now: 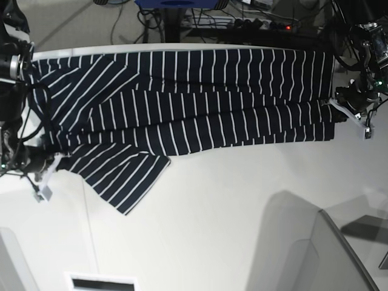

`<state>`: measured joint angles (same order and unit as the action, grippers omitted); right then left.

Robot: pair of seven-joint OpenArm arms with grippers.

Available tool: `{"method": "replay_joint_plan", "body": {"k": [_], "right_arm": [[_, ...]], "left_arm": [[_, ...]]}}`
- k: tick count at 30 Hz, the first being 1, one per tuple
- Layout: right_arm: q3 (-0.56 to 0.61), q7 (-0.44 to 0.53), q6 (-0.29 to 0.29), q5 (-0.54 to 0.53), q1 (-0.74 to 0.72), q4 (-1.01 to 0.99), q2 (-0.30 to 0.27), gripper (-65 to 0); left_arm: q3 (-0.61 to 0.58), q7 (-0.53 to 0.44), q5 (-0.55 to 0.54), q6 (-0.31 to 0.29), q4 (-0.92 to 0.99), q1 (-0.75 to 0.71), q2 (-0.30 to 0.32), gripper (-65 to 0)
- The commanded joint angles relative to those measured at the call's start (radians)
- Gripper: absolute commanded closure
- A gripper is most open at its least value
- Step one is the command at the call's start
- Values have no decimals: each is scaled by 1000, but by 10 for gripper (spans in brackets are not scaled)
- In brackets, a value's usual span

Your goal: Layout the t-shirt on the table in an organized manner, then fold the t-shirt properly

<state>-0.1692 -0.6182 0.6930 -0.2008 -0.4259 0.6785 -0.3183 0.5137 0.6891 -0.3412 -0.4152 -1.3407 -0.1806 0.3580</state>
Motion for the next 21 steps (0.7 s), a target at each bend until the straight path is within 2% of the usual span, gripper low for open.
{"method": "replay_joint_plan", "body": {"k": [1, 4, 10, 15, 21], "right_arm": [[-6, 4, 5, -12, -31, 20, -15, -21], [-6, -41, 5, -12, -23, 62, -20, 0], [-8, -177, 5, -16, 106, 356, -15, 0], [-6, -259, 5, -128, 180, 482, -29, 0], [-6, -317, 5, -164, 239, 551, -68, 0]], "left_arm": [[6, -18, -3, 6, -16, 8, 20, 0], [6, -18, -3, 6, -16, 6, 20, 0], [6, -18, -3, 6, -18, 13, 23, 0], [6, -18, -3, 6, -18, 16, 36, 0], [6, -18, -3, 6, -18, 16, 51, 0]]}}
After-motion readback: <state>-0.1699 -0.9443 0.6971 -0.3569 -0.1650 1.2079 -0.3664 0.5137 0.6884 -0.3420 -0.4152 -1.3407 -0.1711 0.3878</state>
